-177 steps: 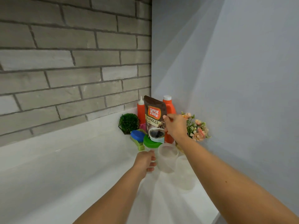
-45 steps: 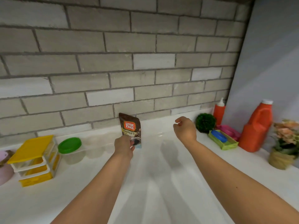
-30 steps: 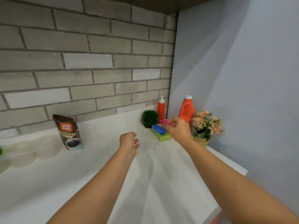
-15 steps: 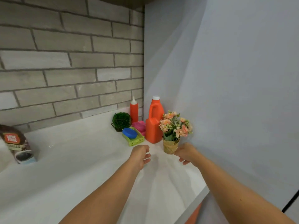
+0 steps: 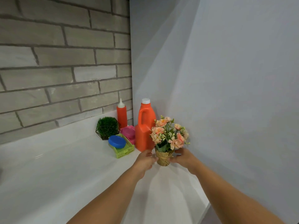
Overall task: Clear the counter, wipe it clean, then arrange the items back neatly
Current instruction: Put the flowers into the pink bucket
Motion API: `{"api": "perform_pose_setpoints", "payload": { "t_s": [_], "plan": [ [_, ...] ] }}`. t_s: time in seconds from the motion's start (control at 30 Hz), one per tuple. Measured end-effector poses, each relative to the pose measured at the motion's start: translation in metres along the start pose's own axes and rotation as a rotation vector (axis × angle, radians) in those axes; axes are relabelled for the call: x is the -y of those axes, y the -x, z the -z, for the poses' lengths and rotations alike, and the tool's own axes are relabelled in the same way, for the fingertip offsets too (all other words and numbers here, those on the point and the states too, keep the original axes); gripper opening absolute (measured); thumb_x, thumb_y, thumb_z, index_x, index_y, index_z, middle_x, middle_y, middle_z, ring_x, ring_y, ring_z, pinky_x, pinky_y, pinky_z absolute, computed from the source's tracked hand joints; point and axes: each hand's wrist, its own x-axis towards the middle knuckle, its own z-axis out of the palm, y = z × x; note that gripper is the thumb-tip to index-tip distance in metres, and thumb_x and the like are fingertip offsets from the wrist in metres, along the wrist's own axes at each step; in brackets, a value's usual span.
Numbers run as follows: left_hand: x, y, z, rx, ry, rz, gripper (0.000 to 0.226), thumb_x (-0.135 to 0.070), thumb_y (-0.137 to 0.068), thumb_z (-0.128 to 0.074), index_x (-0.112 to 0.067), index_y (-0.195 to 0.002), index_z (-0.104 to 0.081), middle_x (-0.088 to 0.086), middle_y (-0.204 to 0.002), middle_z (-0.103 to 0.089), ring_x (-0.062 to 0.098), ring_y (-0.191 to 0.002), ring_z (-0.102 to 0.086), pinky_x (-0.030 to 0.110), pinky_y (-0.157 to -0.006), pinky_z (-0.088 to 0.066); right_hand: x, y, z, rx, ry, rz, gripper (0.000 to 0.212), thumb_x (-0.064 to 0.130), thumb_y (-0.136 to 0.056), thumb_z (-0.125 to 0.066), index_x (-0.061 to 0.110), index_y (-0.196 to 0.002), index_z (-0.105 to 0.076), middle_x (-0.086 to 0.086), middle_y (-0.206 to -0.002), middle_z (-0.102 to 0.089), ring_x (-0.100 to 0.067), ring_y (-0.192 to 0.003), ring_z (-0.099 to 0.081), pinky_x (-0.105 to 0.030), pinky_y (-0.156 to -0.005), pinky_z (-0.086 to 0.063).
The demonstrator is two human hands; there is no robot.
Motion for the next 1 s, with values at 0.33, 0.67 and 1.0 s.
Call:
{"api": "perform_pose_setpoints", "payload": {
  "t_s": [0.33,0.67,1.0],
  "plan": [
    [0.004,-0.009,-0.011,0.109,0.006,-0.114,0.040,0.002,-0.091,-0.051,-0.008,-0.129,-0.047,0.002,-0.119,-0.053,0.015,-0.108,-0.049,0.013,-0.069,-0.043,-0.011,-0.006,-0.004,0.054,-0.090,0.093,0.054,0.006,-0.077,-0.074,0.010,-0.126,-0.051,-0.005,-0.116,-0.059,-0.021,-0.111,-0.056,-0.029,-0.085,-0.052],
    [0.000,0.009,-0.011,0.112,0.029,-0.174,0.031,-0.006,-0.092,-0.054,-0.016,-0.122,-0.051,0.001,-0.116,-0.056,0.015,-0.106,-0.053,0.016,-0.074,-0.045,-0.002,0.012,0.007,0.057,-0.070,0.190,0.051,0.009,-0.080,-0.071,0.014,-0.126,-0.049,-0.005,-0.113,-0.059,-0.023,-0.108,-0.057,-0.023,-0.080,-0.052],
    [-0.004,0.075,-0.004,0.083,0.042,-0.159,0.027,-0.012,-0.092,-0.054,-0.017,-0.119,-0.053,0.001,-0.119,-0.057,0.017,-0.109,-0.053,0.030,-0.086,-0.039,0.012,0.072,0.000,0.076,0.003,0.268,0.050,0.019,-0.082,-0.070,0.018,-0.128,-0.049,-0.004,-0.118,-0.061,-0.016,-0.101,-0.056,-0.013,-0.065,-0.044]
  ]
}}
